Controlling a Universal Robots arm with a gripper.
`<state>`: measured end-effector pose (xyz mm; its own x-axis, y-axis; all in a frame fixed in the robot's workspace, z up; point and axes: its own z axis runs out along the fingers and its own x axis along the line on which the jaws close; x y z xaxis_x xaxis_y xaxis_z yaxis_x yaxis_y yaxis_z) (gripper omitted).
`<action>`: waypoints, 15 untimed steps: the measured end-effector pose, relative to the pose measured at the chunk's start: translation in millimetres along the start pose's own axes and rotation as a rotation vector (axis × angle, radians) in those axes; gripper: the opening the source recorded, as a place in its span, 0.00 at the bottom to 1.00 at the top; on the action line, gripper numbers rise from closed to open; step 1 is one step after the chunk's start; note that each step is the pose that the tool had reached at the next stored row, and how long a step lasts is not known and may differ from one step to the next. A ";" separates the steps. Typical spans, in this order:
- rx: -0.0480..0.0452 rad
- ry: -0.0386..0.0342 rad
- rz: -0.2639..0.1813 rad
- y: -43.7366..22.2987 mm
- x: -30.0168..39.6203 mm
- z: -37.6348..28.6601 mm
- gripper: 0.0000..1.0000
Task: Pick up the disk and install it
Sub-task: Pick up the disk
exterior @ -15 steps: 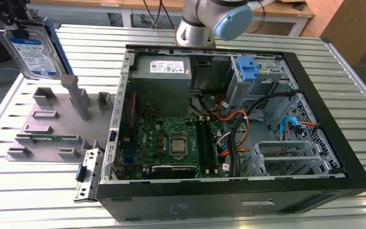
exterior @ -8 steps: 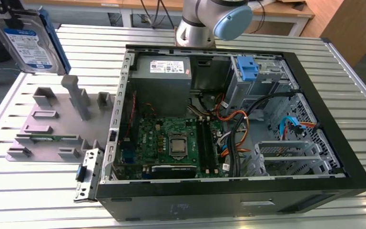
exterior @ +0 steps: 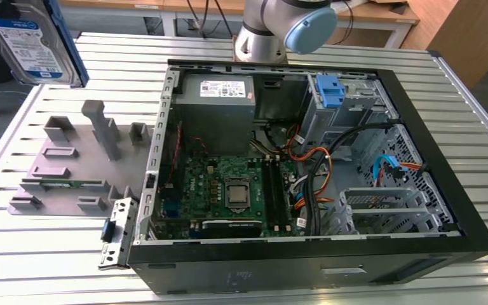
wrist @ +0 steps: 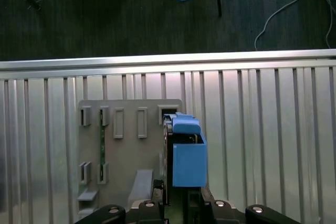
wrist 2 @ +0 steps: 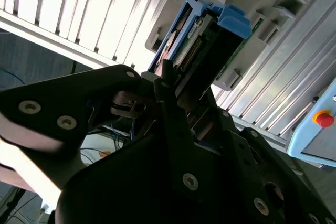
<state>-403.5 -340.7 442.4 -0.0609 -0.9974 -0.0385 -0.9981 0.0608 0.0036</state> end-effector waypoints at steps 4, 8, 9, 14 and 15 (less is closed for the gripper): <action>0.0001 0.0000 0.000 0.1 -0.6 -14.5 0.35; 0.0000 0.0000 0.000 0.1 -1.0 -25.4 0.35; 0.0001 -0.0001 0.000 0.1 -1.0 -27.8 0.35; 0.0003 -0.0001 0.000 0.1 -1.2 -32.2 0.35; 0.0002 -0.0001 0.000 0.1 -1.2 -32.3 0.35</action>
<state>-403.5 -340.7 474.7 -0.0609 -0.9974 -0.0386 -0.9981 0.0608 0.0034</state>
